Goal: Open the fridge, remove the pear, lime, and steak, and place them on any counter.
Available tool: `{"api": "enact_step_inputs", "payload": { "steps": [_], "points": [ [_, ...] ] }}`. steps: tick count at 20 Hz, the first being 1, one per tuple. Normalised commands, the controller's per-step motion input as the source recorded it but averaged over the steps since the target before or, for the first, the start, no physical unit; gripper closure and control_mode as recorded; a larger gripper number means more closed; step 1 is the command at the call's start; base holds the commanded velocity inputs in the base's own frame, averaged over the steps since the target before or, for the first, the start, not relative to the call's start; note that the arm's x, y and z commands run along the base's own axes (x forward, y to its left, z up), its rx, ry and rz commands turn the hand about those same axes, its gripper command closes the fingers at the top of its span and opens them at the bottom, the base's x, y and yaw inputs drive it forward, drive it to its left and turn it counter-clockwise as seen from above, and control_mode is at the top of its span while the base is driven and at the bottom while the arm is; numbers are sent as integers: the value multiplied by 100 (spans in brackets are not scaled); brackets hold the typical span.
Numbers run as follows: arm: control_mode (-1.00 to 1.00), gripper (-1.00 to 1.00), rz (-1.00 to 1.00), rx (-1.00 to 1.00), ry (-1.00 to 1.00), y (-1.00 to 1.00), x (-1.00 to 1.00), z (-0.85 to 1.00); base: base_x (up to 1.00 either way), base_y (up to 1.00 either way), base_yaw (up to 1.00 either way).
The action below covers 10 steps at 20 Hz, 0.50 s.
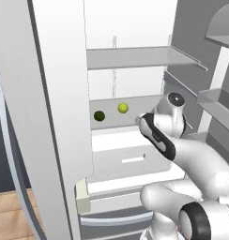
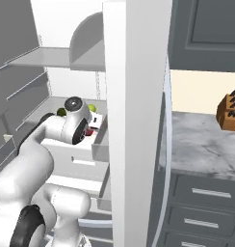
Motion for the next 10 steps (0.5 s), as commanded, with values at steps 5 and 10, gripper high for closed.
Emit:
{"api": "enact_step_inputs", "payload": {
  "steps": [5, 10],
  "points": [
    [-100, 100, 3, 0, 14, 30, -74, 62, 0, 0, 0],
    [100, 100, 3, 0, 4, 0, -24, 6, -54, 0, 1]
  ]
}}
